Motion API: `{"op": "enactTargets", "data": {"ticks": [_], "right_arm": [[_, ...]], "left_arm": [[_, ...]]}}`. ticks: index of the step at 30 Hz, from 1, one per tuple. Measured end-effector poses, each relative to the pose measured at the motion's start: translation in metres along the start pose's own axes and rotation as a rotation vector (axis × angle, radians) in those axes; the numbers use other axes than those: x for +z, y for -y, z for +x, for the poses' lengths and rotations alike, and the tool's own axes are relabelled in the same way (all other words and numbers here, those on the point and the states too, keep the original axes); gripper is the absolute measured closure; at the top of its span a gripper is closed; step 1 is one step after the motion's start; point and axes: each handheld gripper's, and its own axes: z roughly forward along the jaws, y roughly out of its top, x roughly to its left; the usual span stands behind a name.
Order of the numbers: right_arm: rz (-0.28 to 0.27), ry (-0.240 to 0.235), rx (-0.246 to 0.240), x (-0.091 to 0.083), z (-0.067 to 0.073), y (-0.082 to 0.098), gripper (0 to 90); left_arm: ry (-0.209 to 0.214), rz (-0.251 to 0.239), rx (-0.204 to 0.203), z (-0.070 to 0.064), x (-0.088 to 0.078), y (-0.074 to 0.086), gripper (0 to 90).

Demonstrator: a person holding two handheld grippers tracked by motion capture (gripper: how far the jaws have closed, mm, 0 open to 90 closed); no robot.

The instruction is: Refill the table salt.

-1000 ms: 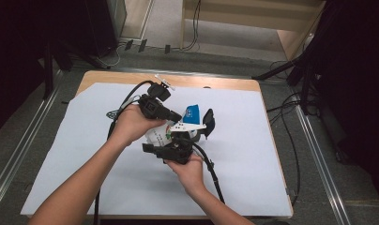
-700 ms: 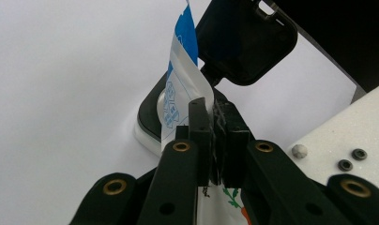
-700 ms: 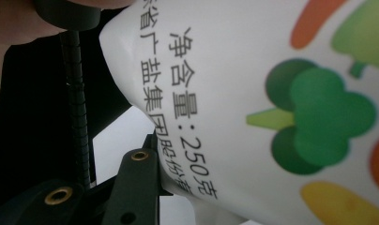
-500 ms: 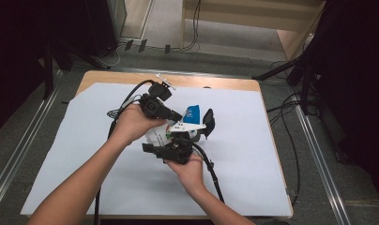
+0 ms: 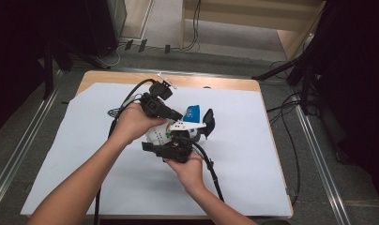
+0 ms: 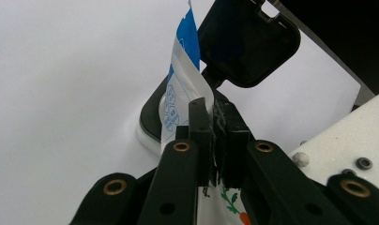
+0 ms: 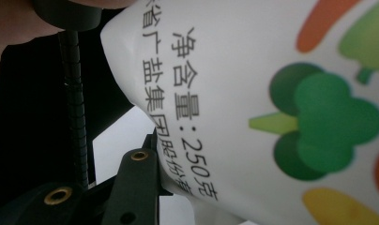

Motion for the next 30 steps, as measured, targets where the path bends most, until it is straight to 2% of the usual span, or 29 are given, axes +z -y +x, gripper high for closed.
{"op": "enactTargets", "data": {"ticks": [7,12,30], "right_arm": [[-0.004,-0.001,0.019,0.0000,-0.0002,-0.0005,66.4],[-0.018,-0.025,0.058,-0.0008,-0.0027,-0.0012,68.0],[-0.018,-0.033,0.068,-0.0007,-0.0019,-0.0019,68.3]], "left_arm": [[-0.003,0.006,-0.001,-0.0005,0.0000,-0.0010,87.2],[-0.005,0.006,0.006,-0.0007,-0.0005,-0.0030,87.8],[-0.004,0.015,-0.005,-0.0004,-0.0012,-0.0035,87.9]]}}
